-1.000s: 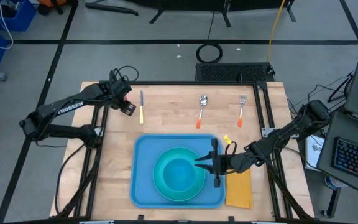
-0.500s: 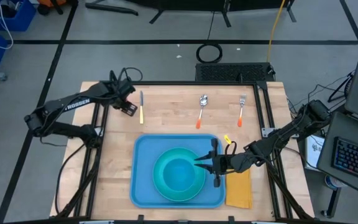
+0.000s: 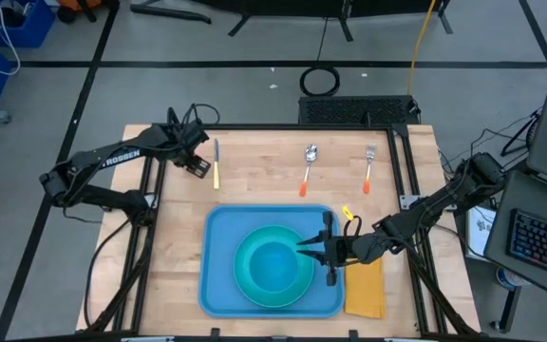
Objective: Set up tray
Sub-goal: Put the pink cup on the blue tray at the top right of the light blue plate
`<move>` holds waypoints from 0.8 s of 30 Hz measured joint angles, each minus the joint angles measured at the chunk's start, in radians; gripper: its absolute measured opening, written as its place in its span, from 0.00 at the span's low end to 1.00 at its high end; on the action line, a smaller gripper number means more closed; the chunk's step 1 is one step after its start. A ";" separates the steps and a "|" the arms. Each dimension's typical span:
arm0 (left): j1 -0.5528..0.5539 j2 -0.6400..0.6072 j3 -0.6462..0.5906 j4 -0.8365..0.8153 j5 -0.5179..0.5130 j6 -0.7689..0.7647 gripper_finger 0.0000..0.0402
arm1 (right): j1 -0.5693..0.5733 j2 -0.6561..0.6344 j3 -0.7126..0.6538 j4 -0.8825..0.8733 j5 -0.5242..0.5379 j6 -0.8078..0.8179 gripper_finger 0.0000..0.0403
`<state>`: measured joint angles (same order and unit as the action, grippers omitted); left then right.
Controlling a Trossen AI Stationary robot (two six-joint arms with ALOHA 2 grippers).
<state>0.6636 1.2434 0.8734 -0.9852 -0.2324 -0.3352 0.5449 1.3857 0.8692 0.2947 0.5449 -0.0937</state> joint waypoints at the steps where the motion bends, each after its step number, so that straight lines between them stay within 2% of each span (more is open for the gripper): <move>1: 0.000 0.000 0.000 0.000 -0.003 -0.002 0.46 | 0.000 0.000 0.000 0.000 0.000 0.000 0.17; 4: 0.000 0.000 0.000 0.001 -0.004 0.000 0.45 | 0.000 0.000 0.000 0.000 0.000 0.000 0.17; 7: 0.000 0.000 0.000 0.002 -0.004 0.000 0.39 | 0.000 0.000 0.000 0.000 0.000 0.000 0.17; 16: 0.000 0.000 0.000 0.003 -0.006 0.035 0.03 | 0.000 0.000 0.000 0.000 0.000 0.000 0.17; 24: 0.000 -0.001 0.000 0.003 -0.042 0.051 0.02 | 0.000 0.000 0.000 0.000 0.000 0.000 0.17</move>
<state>0.6636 1.2427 0.8730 -0.9825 -0.2745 -0.2845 0.5449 1.3854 0.8692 0.2949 0.5449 -0.0934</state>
